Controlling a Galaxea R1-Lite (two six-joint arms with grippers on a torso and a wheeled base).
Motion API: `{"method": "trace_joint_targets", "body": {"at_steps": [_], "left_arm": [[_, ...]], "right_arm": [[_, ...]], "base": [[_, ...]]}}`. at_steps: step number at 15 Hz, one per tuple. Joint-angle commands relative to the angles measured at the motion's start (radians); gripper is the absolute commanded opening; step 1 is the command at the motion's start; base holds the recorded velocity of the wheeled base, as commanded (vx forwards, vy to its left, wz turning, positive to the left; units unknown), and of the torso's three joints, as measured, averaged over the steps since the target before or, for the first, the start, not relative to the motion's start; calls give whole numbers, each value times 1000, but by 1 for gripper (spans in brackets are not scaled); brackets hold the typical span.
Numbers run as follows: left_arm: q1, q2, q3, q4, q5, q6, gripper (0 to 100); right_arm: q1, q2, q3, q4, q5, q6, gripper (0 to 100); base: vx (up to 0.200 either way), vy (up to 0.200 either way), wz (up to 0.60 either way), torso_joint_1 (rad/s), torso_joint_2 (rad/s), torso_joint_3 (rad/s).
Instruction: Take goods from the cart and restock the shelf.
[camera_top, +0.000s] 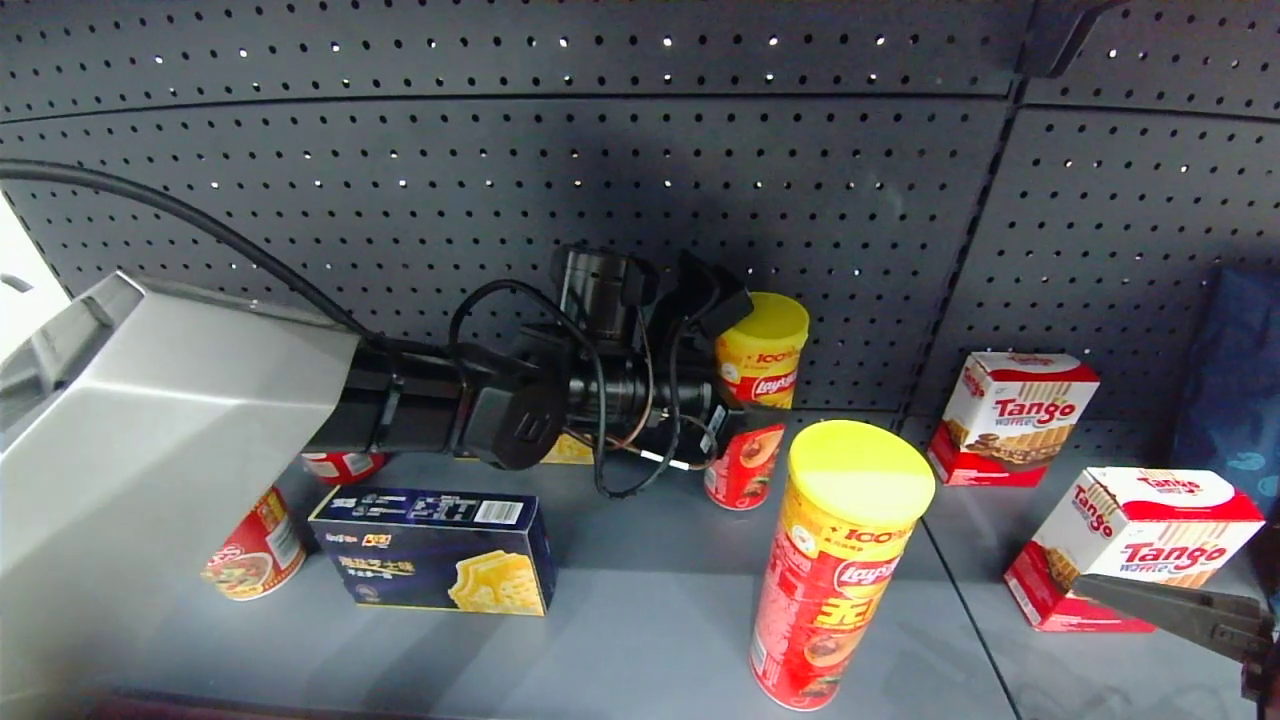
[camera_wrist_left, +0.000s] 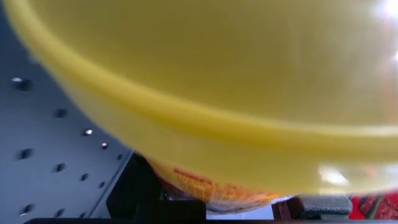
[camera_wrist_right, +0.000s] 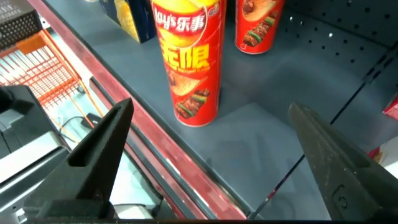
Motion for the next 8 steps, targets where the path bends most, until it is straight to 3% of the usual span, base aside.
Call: {"method": "trace_joint_targets", "body": {"at_steps": [1, 4, 5, 8], "left_arm": [[-1, 18, -4, -2, 1, 0, 0], [-1, 23, -4, -2, 1, 0, 0], [-2, 25, -5, -2, 1, 0, 100], [-2, 21, -1, -2, -1, 0, 100]], "right_arm": [[0, -5, 10, 0, 0, 0, 100], [0, -5, 16, 0, 0, 0, 100], [0, -5, 16, 0, 0, 0, 100], [0, -5, 19, 0, 0, 0, 100]], "base": [[0, 0, 0, 0, 0, 0], [0, 0, 0, 0, 0, 0], [0, 0, 0, 0, 0, 0], [0, 0, 0, 0, 0, 0]]}}
